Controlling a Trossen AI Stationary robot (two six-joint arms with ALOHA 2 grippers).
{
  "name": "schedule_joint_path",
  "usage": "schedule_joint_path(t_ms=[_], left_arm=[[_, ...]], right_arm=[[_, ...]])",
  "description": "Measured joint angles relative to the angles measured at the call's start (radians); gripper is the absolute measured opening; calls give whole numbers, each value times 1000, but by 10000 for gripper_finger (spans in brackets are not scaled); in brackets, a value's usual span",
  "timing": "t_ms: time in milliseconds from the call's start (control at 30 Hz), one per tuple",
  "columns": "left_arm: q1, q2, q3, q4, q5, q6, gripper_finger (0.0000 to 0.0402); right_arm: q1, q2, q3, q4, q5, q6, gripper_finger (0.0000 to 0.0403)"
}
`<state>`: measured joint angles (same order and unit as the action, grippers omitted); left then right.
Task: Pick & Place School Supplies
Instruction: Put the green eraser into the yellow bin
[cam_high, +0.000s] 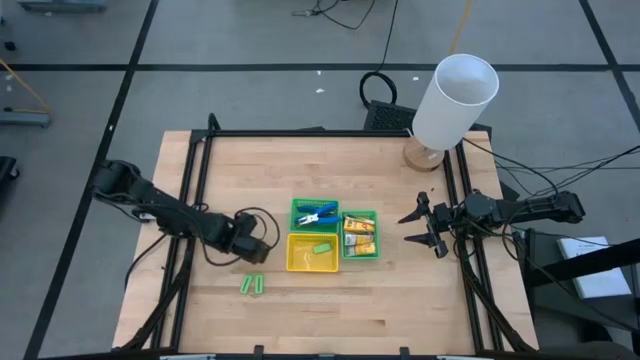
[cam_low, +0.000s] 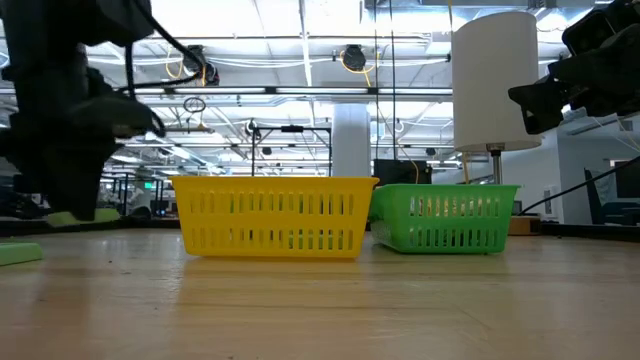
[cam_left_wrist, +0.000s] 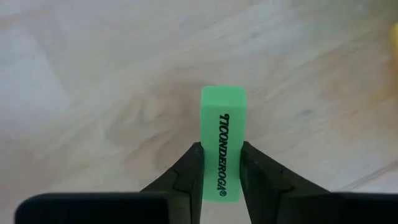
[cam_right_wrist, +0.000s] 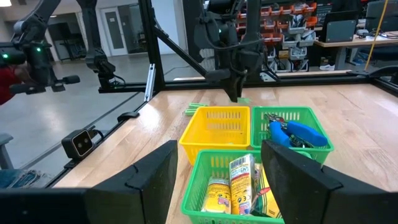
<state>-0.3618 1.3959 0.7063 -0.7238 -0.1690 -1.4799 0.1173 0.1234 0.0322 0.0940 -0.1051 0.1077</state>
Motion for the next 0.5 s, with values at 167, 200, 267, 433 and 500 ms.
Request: schedule_joint_path(t_ms=[167,200,267,433,500], left_arm=[[2,-51,1,18,-79,35,86],[2,-58,1,22,-88,44,87],[0,-68,0,40,-115,69,87],[1,-74,2,137,-173,158,87],[4,-74,2,191,-185,215,87]], right_arm=[[0,0,0,0,0,0,226],[0,0,0,0,0,0,226],[0,0,0,0,0,0,226],[0,0,0,0,0,0,226],[0,0,0,0,0,0,226]])
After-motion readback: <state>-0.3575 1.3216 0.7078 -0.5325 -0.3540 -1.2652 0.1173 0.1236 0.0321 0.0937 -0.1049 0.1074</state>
